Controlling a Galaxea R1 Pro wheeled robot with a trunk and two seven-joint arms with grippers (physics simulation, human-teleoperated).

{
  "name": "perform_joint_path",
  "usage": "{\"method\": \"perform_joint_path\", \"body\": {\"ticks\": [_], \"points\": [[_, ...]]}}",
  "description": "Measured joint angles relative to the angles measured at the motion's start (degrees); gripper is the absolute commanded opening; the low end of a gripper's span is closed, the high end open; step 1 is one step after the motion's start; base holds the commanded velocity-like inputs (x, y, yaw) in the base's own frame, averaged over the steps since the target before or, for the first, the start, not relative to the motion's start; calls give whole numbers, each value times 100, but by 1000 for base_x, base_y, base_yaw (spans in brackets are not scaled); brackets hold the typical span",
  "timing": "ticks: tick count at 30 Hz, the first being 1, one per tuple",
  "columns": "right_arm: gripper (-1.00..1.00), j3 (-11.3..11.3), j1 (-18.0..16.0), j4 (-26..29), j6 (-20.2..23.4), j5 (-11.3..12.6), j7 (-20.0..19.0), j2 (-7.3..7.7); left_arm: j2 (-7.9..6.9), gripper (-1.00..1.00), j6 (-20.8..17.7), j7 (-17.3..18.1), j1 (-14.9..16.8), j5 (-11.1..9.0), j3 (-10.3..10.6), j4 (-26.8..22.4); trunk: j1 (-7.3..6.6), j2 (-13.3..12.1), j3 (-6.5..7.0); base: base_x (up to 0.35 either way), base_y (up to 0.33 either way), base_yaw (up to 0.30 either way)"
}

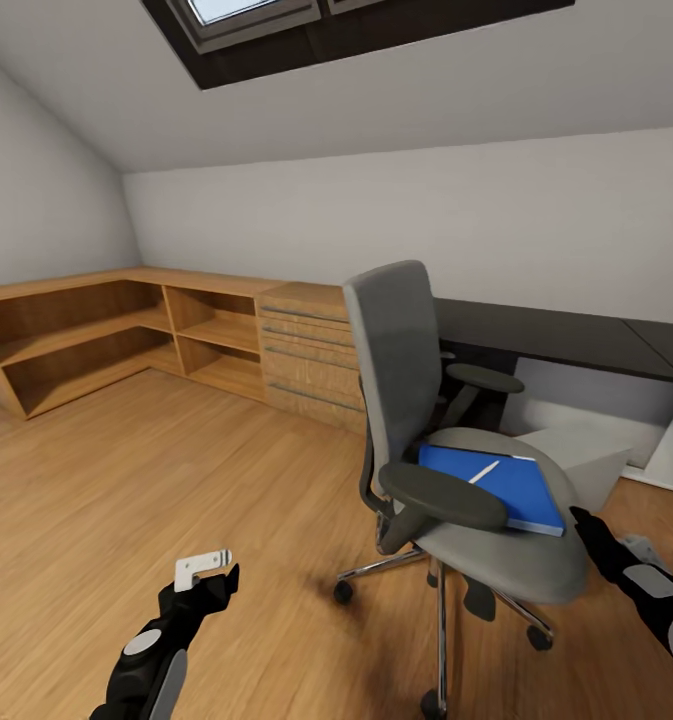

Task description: In the bedroom, organize the workspace by keeping the computer under the desk, ensuring the monitor is on the desk, placing the keyboard on the desk next to the monitor, placing the mouse on the desk next to the keyboard, moving the folder from the swivel chair onto the desk next to the mouse, stacking the notebook on top of the folder with the pen on top of the notebook, and positioning the swivel chair next to the desk.

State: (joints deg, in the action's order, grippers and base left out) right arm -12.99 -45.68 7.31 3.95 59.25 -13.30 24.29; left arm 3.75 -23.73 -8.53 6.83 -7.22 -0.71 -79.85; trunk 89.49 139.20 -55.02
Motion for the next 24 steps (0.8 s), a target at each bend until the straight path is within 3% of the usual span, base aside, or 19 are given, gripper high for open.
{"method": "perform_joint_path", "body": {"ticks": [19, 24], "points": [[100, -151, -5, 11, 3, -6, -8, -5, -17, 100, -1, -19, -2, -7, 26, 5, -1, 1, 0, 0, 0, 237], [100, -128, -4, 11, 2, -5, -9, 34, -30, 100, 7, -9, -2, 2, 20, 357, -1, 1, 0, 0, 0, 266]]}}
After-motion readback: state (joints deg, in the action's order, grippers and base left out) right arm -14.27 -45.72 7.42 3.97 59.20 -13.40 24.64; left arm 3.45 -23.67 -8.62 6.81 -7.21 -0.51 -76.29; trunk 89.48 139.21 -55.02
